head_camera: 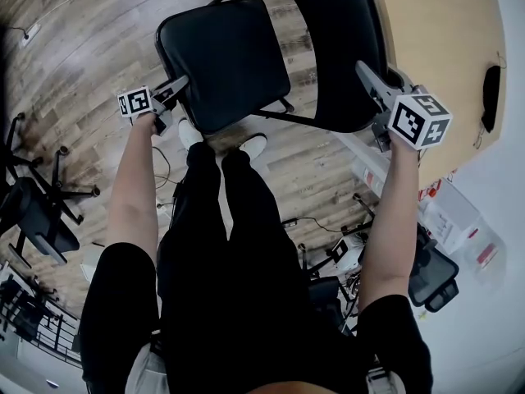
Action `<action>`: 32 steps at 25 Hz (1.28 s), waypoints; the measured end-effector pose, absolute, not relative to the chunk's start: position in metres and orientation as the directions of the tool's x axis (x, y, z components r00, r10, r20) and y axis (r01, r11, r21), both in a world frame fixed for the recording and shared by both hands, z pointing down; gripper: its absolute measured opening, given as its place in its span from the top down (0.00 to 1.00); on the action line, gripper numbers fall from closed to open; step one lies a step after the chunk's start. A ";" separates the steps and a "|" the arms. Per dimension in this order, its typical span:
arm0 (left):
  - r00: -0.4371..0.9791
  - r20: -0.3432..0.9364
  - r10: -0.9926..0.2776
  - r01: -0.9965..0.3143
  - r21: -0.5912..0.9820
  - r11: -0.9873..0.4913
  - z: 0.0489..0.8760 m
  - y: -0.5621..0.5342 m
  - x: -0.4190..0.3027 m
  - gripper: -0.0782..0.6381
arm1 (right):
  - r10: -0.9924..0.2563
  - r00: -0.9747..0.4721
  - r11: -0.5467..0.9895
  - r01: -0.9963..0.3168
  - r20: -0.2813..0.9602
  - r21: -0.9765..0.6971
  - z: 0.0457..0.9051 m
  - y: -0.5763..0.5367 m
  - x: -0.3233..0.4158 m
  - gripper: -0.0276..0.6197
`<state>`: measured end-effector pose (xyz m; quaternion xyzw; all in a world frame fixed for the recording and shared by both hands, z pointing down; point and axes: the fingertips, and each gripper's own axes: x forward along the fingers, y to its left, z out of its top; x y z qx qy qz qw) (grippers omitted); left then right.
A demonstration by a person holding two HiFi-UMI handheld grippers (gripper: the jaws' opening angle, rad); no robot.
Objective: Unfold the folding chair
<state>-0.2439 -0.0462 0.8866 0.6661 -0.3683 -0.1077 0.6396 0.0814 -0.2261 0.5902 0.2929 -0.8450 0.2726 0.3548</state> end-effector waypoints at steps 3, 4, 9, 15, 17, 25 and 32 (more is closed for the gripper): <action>0.703 0.332 -0.628 -0.347 0.932 0.104 0.899 -0.042 -0.248 0.61 | -0.304 -0.588 0.675 -0.688 0.750 -0.266 0.598 -0.229 0.088 0.79; 0.709 0.307 -0.635 -0.305 0.945 0.117 0.900 -0.041 -0.246 0.61 | -0.303 -0.591 0.673 -0.688 0.747 -0.271 0.600 -0.230 0.090 0.79; 0.728 0.296 -0.618 -0.284 0.951 0.121 0.921 -0.031 -0.257 0.61 | -0.294 -0.609 0.668 -0.682 0.737 -0.298 0.615 -0.231 0.094 0.79; 0.709 0.243 -0.661 -0.178 0.970 0.166 0.939 -0.023 -0.267 0.59 | -0.291 -0.623 0.658 -0.681 0.727 -0.321 0.634 -0.232 0.093 0.79; 0.695 0.251 -0.674 -0.168 0.968 0.187 0.948 -0.017 -0.273 0.58 | -0.285 -0.627 0.658 -0.678 0.725 -0.328 0.640 -0.231 0.091 0.79; 0.684 0.250 -0.686 -0.192 0.968 0.161 0.976 -0.010 -0.290 0.58 | -0.289 -0.641 0.648 -0.678 0.711 -0.347 0.659 -0.235 0.095 0.79; 0.667 0.248 -0.703 -0.188 0.969 0.163 0.998 0.002 -0.307 0.57 | -0.277 -0.652 0.649 -0.668 0.706 -0.364 0.673 -0.230 0.087 0.78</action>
